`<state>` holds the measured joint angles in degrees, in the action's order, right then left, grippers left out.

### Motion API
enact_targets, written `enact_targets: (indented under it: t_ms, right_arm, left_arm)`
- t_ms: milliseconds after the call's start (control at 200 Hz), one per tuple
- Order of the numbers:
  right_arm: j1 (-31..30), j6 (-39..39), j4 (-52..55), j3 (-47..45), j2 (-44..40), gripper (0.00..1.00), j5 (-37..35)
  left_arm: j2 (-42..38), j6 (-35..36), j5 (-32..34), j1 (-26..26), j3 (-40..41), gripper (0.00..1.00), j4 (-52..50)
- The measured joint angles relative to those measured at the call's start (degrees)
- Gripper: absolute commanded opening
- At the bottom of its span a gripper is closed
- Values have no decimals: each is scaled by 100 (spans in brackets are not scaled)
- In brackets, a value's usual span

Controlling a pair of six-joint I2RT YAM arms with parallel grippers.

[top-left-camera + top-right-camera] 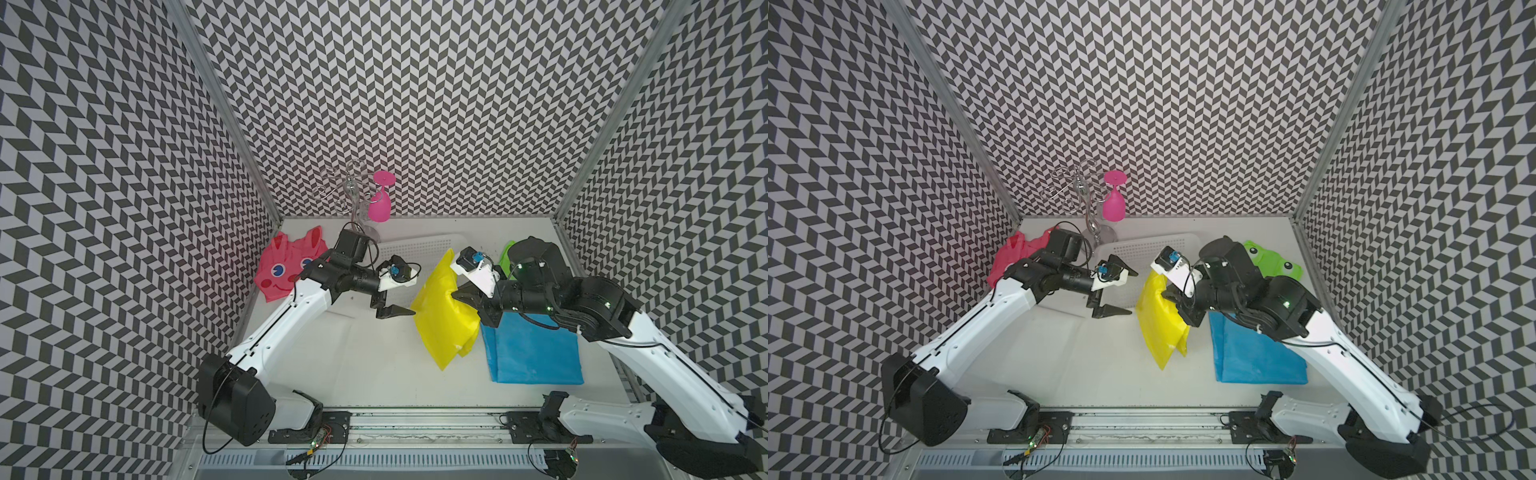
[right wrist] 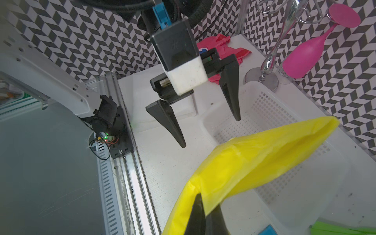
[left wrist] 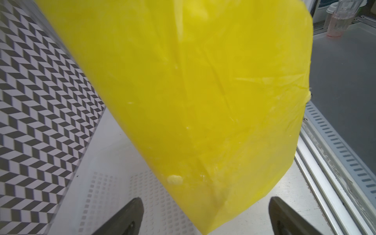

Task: Put the folded raincoat in the basket
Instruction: Pick up the raincoat from the center of the board.

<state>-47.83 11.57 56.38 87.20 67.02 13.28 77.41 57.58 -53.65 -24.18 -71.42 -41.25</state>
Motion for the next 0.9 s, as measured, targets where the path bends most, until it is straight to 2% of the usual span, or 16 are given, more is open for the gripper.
enact_targets:
  t_ms: [376, 611, 901]
  right_arm:
    - [2, -302, -1241, 170, 1113, 0, 732]
    - [2, -717, -1930, 503, 1543, 0, 960]
    - [4, -1386, -2997, 638, 1589, 0, 1346]
  left_arm:
    - [-678, -46, 52, 1353, -264, 100, -365]
    - [-754, -111, 46, 1624, -262, 100, -450]
    - [-756, -319, 55, 2100, -393, 99, -785]
